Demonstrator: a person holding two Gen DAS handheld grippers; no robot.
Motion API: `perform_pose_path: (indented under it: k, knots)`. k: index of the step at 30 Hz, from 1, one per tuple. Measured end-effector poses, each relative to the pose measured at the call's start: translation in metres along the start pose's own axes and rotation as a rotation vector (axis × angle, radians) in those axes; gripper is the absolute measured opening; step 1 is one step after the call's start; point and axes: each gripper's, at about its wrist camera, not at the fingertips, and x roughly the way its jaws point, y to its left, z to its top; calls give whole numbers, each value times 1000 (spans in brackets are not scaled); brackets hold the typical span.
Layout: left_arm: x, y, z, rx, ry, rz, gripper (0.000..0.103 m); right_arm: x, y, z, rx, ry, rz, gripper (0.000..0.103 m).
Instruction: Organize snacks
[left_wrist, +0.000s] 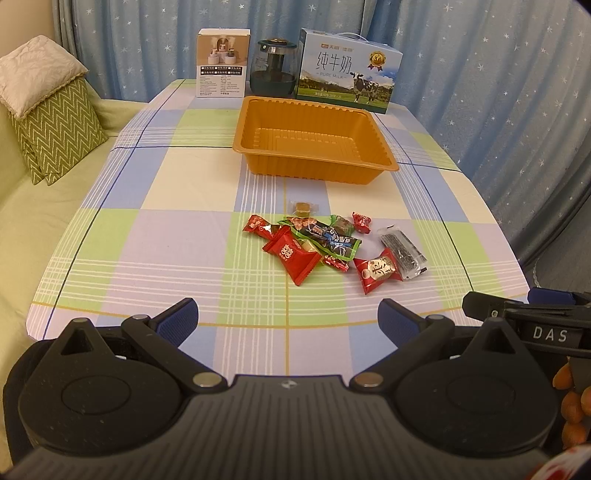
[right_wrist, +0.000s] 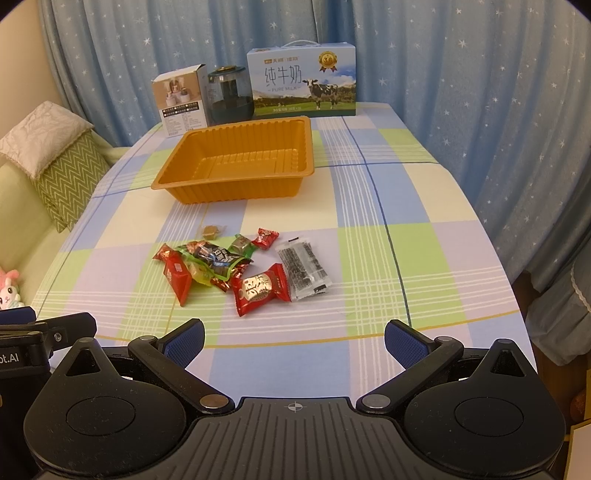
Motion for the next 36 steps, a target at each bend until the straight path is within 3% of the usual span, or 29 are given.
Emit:
perform_pose_path:
  k: [16,31,33,36]
  knots:
    - [5,3,-2,-9,7,1,103,6,-4,-7,11,-7,-8,103]
    - [61,10,16,-43,47,-25,95,42,-19,-2,10,-38,-15,102]
    - [72,12,19,-63,54,-27,93,50,-20,0,5,-39,-12,90]
    - [87,16,21,-92,58,-27,90,65,-22,4,3,-27,-3,84]
